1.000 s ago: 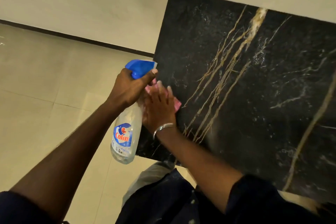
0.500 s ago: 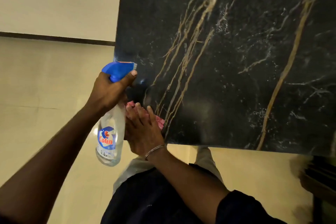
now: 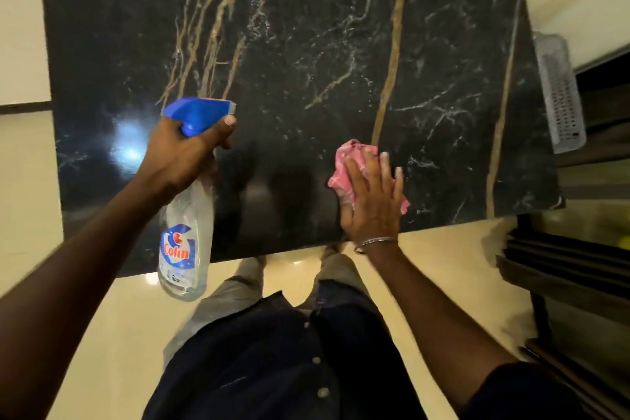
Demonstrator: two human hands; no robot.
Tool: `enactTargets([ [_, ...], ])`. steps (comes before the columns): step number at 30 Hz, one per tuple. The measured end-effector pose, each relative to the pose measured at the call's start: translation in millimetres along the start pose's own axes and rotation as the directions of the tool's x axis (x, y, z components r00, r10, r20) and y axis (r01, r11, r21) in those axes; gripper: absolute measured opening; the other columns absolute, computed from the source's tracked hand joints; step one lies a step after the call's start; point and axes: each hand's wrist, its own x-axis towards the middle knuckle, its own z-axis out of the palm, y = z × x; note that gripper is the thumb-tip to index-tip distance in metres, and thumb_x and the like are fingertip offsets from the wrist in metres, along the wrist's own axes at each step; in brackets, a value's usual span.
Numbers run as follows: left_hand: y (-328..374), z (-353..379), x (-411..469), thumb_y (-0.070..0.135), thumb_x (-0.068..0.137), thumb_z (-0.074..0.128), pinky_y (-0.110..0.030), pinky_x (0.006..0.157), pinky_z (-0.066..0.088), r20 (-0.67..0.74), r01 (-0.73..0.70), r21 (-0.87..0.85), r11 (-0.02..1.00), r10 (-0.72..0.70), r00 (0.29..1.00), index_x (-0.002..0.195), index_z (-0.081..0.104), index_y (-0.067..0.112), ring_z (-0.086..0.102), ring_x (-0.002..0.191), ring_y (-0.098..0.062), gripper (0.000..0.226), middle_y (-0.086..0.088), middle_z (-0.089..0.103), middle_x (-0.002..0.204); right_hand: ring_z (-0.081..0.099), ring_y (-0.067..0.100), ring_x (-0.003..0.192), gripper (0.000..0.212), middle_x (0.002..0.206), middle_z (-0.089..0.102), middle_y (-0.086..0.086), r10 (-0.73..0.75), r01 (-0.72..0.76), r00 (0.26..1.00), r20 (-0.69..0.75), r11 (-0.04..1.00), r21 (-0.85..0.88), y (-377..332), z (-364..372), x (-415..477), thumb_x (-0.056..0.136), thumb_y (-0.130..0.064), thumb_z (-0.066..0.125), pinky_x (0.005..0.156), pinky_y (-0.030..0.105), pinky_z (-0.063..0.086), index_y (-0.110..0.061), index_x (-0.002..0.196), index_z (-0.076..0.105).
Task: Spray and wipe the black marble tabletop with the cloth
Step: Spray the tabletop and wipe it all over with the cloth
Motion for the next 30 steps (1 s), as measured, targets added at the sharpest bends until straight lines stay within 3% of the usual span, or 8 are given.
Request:
enactTargets([
  [4, 26, 51, 7, 0.042, 0.093, 0.059, -0.025, 0.049, 0.049, -0.001, -0.003, -0.016, 1.000, 0.003, 1.000, 0.090, 0.063, 0.002, 0.055, 0.043, -0.014, 0.041, 0.005, 0.060, 0.048, 0.016, 0.035, 0.149, 0.058, 0.162, 0.021, 0.012, 0.237, -0.238, 0.969, -0.071, 0.971, -0.006, 127, -10, 5, 0.100, -0.043, 0.036, 0.119, 0.057, 0.015, -0.023, 0.154, 0.028],
  [9, 52, 101, 12, 0.044, 0.092, 0.060, -0.030, 0.051, 0.049, 0.009, -0.012, -0.029, 1.000, 0.012, 1.000, 0.087, 0.062, 0.003, 0.055, 0.043, -0.018, 0.041, 0.003, 0.059, 0.047, 0.022, 0.036, 0.147, 0.056, 0.159, 0.028, 0.013, 0.528, -0.520, 0.841, -0.118, 0.849, 0.096, 253, -28, 10, 0.103, -0.050, 0.028, 0.118, 0.057, 0.018, -0.024, 0.153, 0.028],
  [15, 72, 125, 15, 0.042, 0.093, 0.059, -0.026, 0.045, 0.047, 0.021, -0.047, -0.037, 0.998, 0.047, 0.999, 0.089, 0.062, 0.004, 0.055, 0.041, -0.013, 0.038, 0.007, 0.060, 0.048, 0.018, 0.037, 0.148, 0.059, 0.159, 0.028, 0.014, 0.653, -0.645, 0.753, -0.076, 0.756, 0.108, 308, -36, 21, 0.102, -0.049, 0.025, 0.119, 0.055, 0.014, -0.018, 0.152, 0.031],
  [21, 70, 101, 11, 0.041, 0.093, 0.058, -0.028, 0.047, 0.049, 0.009, -0.067, -0.045, 0.997, 0.067, 0.998, 0.090, 0.061, 0.005, 0.057, 0.043, -0.015, 0.037, 0.008, 0.061, 0.050, 0.015, 0.039, 0.149, 0.061, 0.160, 0.021, 0.019, 0.686, -0.682, 0.724, -0.067, 0.727, 0.081, 252, -31, 20, 0.101, -0.049, 0.020, 0.118, 0.059, 0.015, -0.017, 0.152, 0.028],
  [25, 59, 63, 11, 0.040, 0.094, 0.058, -0.028, 0.047, 0.049, -0.017, -0.066, -0.056, 0.996, 0.065, 0.998, 0.095, 0.061, 0.007, 0.057, 0.044, -0.012, 0.032, 0.009, 0.062, 0.052, 0.017, 0.040, 0.148, 0.059, 0.161, 0.021, 0.018, 0.518, -0.516, 0.853, -0.058, 0.855, 0.048, 140, -18, 16, 0.101, -0.047, 0.028, 0.117, 0.060, 0.017, -0.020, 0.153, 0.029],
  [30, 42, 8, 11, 0.040, 0.093, 0.059, -0.026, 0.046, 0.048, -0.076, -0.055, -0.071, 0.996, 0.050, 0.996, 0.094, 0.061, 0.003, 0.055, 0.040, -0.012, 0.037, 0.011, 0.060, 0.049, 0.004, 0.037, 0.151, 0.065, 0.165, 0.007, 0.013, 0.220, -0.222, 0.975, 0.028, 0.973, 0.066, -38, -1, 4, 0.099, -0.049, 0.030, 0.118, 0.059, 0.011, -0.023, 0.158, 0.016],
])
